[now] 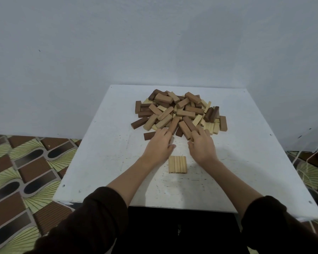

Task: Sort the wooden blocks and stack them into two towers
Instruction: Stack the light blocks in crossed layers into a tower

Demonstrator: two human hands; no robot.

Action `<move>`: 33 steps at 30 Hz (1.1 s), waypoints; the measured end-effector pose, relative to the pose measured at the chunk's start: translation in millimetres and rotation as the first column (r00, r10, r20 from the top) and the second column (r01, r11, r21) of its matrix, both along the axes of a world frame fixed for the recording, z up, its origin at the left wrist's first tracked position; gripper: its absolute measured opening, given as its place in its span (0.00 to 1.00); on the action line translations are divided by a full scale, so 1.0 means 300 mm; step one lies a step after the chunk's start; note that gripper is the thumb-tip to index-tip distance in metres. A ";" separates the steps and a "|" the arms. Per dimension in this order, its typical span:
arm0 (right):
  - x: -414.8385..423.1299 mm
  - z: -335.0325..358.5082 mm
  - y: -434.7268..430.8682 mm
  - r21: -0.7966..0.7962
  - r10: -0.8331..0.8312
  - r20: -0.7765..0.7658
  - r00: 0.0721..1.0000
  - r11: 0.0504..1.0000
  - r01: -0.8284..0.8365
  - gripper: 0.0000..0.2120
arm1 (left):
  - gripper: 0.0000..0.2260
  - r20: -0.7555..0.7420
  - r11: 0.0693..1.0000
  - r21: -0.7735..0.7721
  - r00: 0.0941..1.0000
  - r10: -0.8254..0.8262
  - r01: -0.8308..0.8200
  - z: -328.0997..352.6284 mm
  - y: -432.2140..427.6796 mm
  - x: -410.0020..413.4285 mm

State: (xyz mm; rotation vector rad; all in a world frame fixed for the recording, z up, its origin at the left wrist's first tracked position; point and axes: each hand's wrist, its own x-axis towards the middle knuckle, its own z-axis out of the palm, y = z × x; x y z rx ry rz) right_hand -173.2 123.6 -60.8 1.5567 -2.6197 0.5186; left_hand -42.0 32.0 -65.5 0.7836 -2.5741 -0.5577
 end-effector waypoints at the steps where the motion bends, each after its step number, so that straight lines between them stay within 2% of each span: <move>1: 0.002 0.003 -0.004 0.007 -0.010 0.015 1.000 1.000 0.010 0.11 | 0.06 0.000 1.000 0.003 1.000 -0.002 0.002 0.005 0.001 -0.006; 3: 0.005 0.007 -0.007 0.033 -0.033 0.033 0.999 0.999 0.032 0.12 | 0.02 -0.012 1.000 0.008 1.000 -0.012 0.012 0.004 -0.002 -0.012; 8: 0.019 0.029 -0.003 0.122 -0.073 0.043 0.996 0.990 0.067 0.20 | 0.11 0.017 0.999 0.034 0.999 -0.027 0.027 -0.023 -0.015 -0.010; 12: 0.024 0.053 0.005 0.198 -0.098 -0.046 0.994 0.975 0.105 0.20 | 0.09 0.015 0.993 0.094 0.998 -0.068 0.066 -0.020 -0.020 0.006; 18: 0.031 0.067 0.006 0.206 -0.089 0.138 0.986 0.977 0.060 0.21 | 0.12 0.007 0.977 0.197 0.996 -0.087 0.084 -0.026 -0.041 0.051; 22: 0.009 0.099 -0.002 0.226 -0.111 0.246 0.963 0.973 0.054 0.13 | 0.12 -0.009 0.968 0.241 0.997 -0.072 0.072 -0.022 -0.054 0.088; 26: -0.002 0.161 -0.026 0.225 -0.050 0.351 0.935 0.974 -0.033 0.09 | 0.14 -0.046 0.972 0.219 0.996 -0.076 0.084 -0.027 -0.064 0.141; 28: 0.008 0.205 -0.039 0.307 0.000 0.354 0.935 0.944 -0.116 0.06 | 0.16 -0.055 0.979 0.183 0.995 -0.084 0.093 -0.028 -0.067 0.163; 30: 0.031 0.242 -0.048 0.356 0.017 0.374 0.927 0.921 -0.160 0.12 | 0.17 -0.071 0.983 0.156 0.994 -0.086 0.096 -0.026 -0.070 0.185; 33: 0.054 0.242 -0.071 0.294 0.031 0.454 0.890 0.938 -0.182 0.05 | 0.17 -0.114 0.984 0.162 0.992 -0.061 0.079 -0.022 -0.072 0.220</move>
